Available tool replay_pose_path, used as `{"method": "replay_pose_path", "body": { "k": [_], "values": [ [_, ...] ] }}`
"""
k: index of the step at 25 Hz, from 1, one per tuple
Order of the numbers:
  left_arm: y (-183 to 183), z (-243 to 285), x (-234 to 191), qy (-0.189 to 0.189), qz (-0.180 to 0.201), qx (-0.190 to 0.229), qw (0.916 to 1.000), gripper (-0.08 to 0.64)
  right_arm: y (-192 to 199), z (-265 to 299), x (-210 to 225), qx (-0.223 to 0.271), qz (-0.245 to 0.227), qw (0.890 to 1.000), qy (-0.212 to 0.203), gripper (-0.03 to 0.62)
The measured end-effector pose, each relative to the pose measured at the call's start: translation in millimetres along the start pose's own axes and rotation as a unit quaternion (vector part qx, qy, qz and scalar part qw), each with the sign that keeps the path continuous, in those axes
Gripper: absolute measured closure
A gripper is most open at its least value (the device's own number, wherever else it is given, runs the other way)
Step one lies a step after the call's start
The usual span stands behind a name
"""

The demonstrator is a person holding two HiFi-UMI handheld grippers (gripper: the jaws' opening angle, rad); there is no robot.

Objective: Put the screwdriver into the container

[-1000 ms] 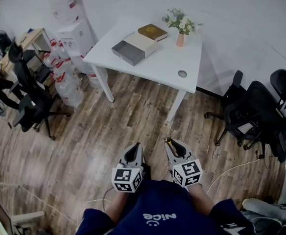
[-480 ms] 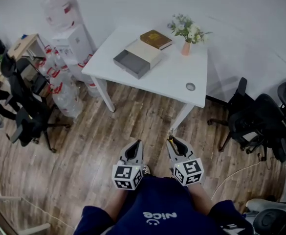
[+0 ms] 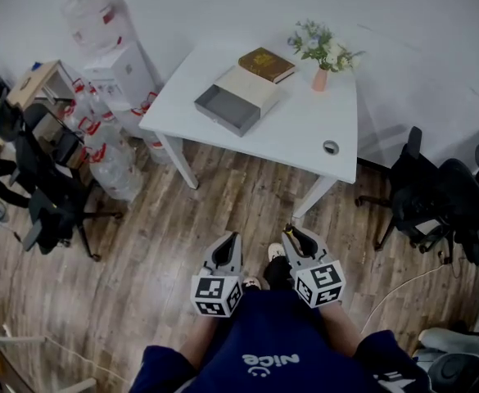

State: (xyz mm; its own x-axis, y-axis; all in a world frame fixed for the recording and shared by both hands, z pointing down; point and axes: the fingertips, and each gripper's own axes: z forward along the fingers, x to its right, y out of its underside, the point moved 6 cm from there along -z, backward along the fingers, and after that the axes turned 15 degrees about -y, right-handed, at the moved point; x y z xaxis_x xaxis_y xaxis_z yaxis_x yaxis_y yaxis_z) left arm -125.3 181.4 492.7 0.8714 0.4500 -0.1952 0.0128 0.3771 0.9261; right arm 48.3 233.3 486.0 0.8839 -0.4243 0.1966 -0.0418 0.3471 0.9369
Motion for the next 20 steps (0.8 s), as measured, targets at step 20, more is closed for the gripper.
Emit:
{"method": "replay_pose_path", "body": {
  "k": [20],
  "values": [
    [-57.9, 172.5, -29.9, -0.102, -0.036, 0.006, 0.9941, 0.543, -71.3, 155.5, 146.7, -0.023, -0.025, 0.994, -0.105, 0.499]
  ]
}}
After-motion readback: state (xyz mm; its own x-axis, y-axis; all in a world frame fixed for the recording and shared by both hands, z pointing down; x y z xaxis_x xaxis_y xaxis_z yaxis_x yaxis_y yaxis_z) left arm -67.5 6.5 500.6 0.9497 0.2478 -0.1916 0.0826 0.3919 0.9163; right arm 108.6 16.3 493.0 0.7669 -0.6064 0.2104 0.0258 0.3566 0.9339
